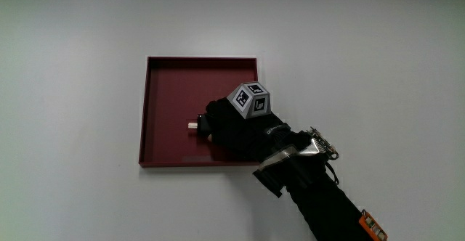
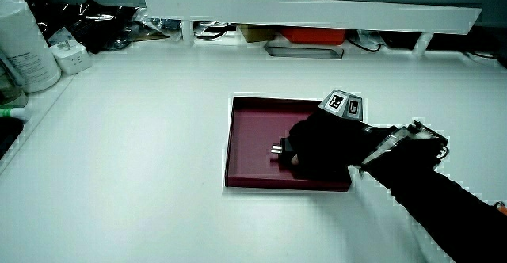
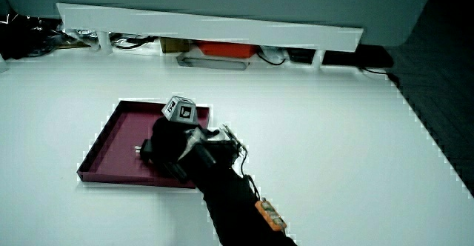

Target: Place charger into plate

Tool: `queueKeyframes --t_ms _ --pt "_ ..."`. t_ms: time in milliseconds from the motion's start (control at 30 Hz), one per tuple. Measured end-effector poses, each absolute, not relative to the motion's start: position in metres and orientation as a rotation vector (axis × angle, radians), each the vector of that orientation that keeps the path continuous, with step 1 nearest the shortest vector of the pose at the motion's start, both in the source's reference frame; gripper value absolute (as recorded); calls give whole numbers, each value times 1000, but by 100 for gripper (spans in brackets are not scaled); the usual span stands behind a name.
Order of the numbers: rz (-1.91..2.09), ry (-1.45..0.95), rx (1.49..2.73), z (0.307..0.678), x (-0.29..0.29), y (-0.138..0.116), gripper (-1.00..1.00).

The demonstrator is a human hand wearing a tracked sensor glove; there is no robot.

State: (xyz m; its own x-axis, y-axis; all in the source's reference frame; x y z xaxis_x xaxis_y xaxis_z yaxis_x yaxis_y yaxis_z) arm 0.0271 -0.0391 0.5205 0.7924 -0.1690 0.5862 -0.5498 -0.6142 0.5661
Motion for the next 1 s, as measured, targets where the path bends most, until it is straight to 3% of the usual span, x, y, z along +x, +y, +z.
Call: queueKeyframes --t_ms 500,667,1000 --pt "665 -515 2170 527 34 -36 -74" --pt "646 -530 2141 508 42 -41 -100" --pt "659 -588 2104 443 67 -52 -100"
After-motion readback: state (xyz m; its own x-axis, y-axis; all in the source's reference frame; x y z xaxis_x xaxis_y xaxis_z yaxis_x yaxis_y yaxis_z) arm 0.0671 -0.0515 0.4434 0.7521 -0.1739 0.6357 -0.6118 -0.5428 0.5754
